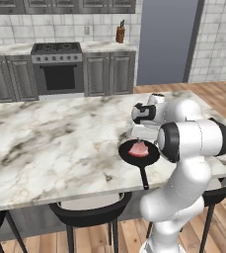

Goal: Pick up the pan with the steak in it and place it on the dining table. Then place the steak on the plate.

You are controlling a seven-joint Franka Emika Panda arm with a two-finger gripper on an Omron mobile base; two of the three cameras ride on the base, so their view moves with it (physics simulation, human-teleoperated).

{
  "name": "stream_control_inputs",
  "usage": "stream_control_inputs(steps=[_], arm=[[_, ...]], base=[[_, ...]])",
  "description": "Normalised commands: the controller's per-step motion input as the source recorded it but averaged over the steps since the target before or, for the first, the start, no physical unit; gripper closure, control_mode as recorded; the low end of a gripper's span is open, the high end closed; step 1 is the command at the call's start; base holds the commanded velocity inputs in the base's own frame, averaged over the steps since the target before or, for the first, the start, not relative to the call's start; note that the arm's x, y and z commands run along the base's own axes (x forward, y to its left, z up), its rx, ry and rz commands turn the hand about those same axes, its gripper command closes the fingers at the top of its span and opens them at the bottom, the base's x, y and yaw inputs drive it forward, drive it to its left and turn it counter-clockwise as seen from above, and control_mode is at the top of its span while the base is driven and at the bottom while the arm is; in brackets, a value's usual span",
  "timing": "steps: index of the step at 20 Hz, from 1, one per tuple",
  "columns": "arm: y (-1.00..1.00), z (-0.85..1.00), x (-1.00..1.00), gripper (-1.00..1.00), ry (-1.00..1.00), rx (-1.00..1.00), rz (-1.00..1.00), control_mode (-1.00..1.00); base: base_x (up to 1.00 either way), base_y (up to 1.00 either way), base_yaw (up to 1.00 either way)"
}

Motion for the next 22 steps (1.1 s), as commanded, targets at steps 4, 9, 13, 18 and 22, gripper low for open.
stream_control_inputs(steps=[4, 9, 13, 18, 22], arm=[[0.02, -0.25, 0.03, -1.00, 0.00, 0.00, 0.00, -1.00], [0.08, -0.35, 0.15, -1.00, 0.02, 0.00, 0.00, -1.00], [0.00, -0.32, 0.09, -1.00, 0.00, 0.00, 0.00, -1.00], [-0.01, -0.23, 0.00, -1.00, 0.00, 0.00, 0.00, -1.00], [0.00, -0.03, 0.01, -1.00, 0.00, 0.01, 0.00, -1.00]], base=[[0.00, 0.00, 0.00], [0.00, 0.00, 0.00], [0.00, 0.00, 0.00], [0.00, 0.00, 0.00], [0.00, 0.00, 0.00]])
